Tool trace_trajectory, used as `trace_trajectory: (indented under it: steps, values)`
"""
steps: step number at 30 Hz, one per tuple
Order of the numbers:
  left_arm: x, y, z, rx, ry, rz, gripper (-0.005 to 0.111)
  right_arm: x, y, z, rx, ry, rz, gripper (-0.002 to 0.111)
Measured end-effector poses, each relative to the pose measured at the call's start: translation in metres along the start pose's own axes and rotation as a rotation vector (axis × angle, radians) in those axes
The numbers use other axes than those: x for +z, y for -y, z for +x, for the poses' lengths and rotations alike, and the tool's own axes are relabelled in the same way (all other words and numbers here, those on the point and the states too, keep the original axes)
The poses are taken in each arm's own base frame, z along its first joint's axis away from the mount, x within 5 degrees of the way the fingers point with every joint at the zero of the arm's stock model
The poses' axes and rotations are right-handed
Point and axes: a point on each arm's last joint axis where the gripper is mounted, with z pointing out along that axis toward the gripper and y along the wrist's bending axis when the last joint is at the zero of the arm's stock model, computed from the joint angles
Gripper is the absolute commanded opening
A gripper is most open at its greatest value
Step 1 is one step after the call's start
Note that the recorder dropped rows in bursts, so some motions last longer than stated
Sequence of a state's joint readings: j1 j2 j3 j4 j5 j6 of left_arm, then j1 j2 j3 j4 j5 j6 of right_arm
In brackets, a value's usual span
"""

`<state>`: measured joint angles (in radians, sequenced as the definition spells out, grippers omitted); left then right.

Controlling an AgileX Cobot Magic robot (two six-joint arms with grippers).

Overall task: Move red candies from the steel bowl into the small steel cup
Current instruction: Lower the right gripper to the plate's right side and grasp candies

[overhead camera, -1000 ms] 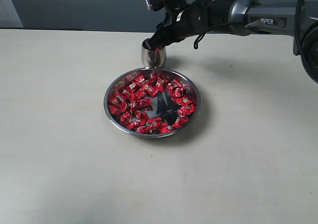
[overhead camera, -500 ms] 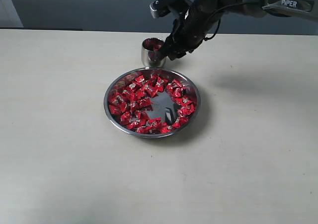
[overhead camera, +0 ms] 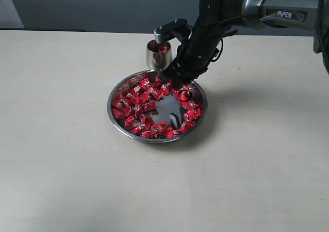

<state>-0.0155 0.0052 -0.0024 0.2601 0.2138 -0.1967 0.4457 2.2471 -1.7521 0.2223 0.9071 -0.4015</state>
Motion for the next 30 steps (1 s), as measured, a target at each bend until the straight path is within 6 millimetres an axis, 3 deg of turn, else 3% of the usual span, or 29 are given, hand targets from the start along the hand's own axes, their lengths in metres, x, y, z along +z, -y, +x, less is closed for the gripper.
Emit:
trace_trajectory:
  steps: [7,16,25,30]
  values:
    - [0.000,0.000,0.000,0.000,0.000,0.000,0.000,0.021,0.002,0.007,0.008,-0.053,-0.018,0.037]
    - [0.000,0.000,0.000,0.000,0.000,0.000,0.000,0.027,0.003,0.008,0.006,-0.066,-0.018,0.036]
    - [0.000,0.000,0.000,0.000,0.000,0.000,0.000,0.035,0.006,0.007,0.006,-0.042,-0.003,0.001]
    - [0.000,0.000,0.000,0.000,0.000,0.000,0.000,0.035,0.006,0.007,0.005,-0.039,-0.003,-0.001]
